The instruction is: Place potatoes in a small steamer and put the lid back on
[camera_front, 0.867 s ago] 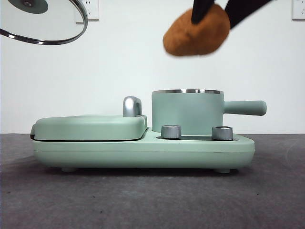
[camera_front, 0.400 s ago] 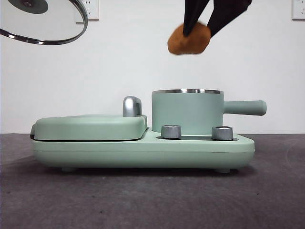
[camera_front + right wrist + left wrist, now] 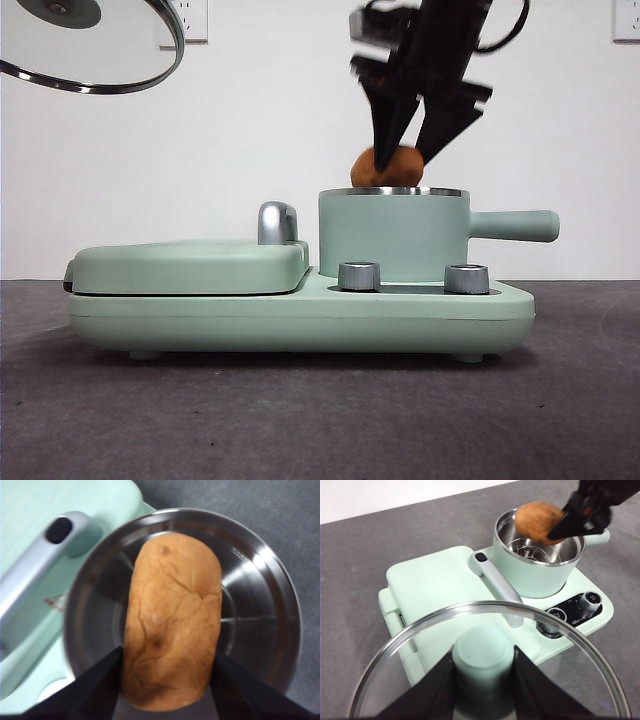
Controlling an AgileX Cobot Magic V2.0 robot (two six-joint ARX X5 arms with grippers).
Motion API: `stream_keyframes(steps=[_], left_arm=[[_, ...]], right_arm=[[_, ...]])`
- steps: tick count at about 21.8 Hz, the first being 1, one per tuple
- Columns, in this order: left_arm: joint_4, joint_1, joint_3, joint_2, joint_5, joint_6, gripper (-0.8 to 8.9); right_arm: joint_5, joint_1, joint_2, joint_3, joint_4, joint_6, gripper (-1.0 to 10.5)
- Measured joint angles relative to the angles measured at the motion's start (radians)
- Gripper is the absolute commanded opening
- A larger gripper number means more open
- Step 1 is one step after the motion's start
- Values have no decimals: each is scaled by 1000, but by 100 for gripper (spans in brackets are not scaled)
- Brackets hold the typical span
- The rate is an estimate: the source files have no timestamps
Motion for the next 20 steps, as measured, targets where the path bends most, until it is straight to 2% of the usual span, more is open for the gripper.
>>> stream_keyframes(steps=[5, 15, 20], left_arm=[[0, 0, 0, 0, 0, 0, 14], [1, 0, 0, 0, 0, 0, 14], [1, 0, 0, 0, 0, 0, 14]], right_arm=[[10, -3, 39, 0, 52, -6, 212], [10, -14, 85, 0, 31, -11, 214], [8, -16, 86, 0, 29, -11, 307]])
